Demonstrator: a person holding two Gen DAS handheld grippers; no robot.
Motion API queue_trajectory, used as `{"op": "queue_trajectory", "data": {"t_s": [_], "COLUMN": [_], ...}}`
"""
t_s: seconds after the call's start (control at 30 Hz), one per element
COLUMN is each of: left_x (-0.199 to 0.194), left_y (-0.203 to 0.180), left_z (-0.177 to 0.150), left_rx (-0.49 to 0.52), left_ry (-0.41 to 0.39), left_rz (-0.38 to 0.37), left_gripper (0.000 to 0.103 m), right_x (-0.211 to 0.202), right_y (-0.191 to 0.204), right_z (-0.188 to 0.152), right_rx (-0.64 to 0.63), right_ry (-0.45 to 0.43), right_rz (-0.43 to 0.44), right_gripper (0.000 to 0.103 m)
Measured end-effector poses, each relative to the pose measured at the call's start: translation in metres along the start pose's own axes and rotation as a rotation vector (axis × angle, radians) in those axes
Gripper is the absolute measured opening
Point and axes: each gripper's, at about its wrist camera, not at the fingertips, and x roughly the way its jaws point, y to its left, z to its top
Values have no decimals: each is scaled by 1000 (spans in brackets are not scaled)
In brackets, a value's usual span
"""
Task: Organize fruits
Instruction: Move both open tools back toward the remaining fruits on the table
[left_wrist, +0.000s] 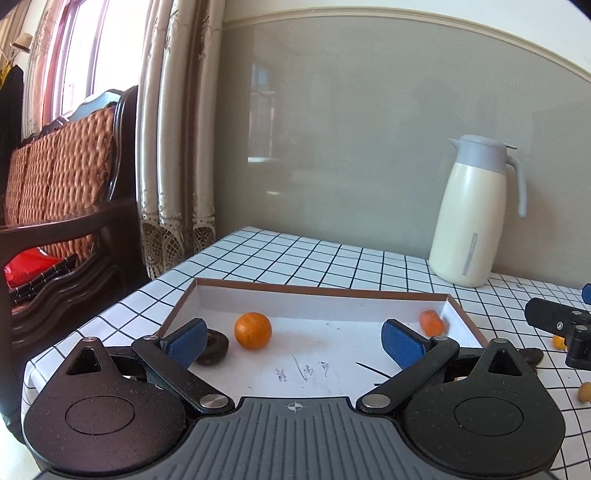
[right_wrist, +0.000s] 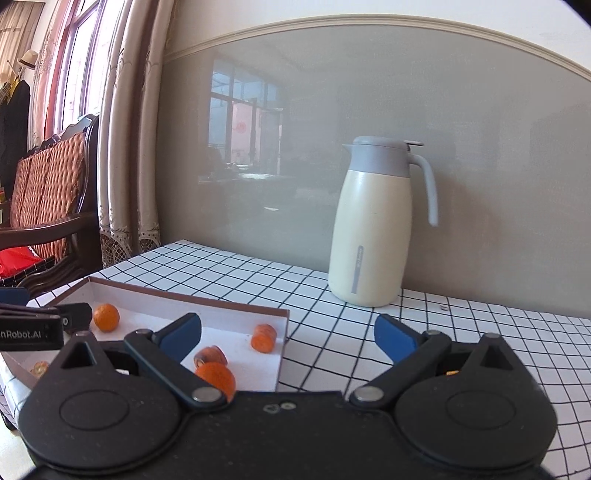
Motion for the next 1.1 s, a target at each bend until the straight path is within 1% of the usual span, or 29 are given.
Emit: {"op": "queue_trajectory", "data": {"t_s": [0.13, 0.23, 0.33, 0.4, 0.5, 0.57, 0.67, 0.77, 0.87, 0.93, 1.0, 1.07, 1.1], "left_x": [-12, -17, -18, -19, -19, -20, -20, -20, -21, -22, -21, -20, -19], "left_y": [-7, -15, -25, -29, -39, -47, -60, -73, -85, -92, -100, -110, -116], "left_z": [-5, -10, -11, -10, -11, -11, -14, -16, -18, -19, -20, -22, -23], "left_rx": [-2, 19, 48, 46, 44, 54, 77, 96, 113, 119, 124, 135, 145], "left_ry": [-9, -8, -10, -13, -10, -15, -11, -5, -2, -2, 2, 8, 8], "left_rz": [-22, -34, -41, -51, -75, -88, -114, -142, -165, -180, -200, -224, -236], "left_gripper": [100, 100, 100, 100, 100, 100, 100, 100, 100, 100, 100, 100, 100], "right_x": [-15, -25, -34, -37, -35, -36, -34, -27, -20, -15, -14, -9, -9], "right_y": [-13, -25, -38, -49, -65, -70, -71, -71, -75, -83, -91, -96, -97], "right_z": [-9, -17, -27, -33, -43, -48, -54, -63, -70, -74, -77, -80, -80], "right_rx": [5, 1, -24, -28, -22, -21, -49, -68, -77, -55, -27, -20, -15], "right_ry": [5, 18, 37, 56, 96, 115, 133, 178, 194, 228, 221, 252, 248], "right_rz": [-31, -66, -129, -162, -194, -198, -208, -212, -240, -255, -259, -260, -255], "right_gripper": [95, 95, 95, 95, 94, 94, 94, 93, 93, 89, 89, 83, 80]}}
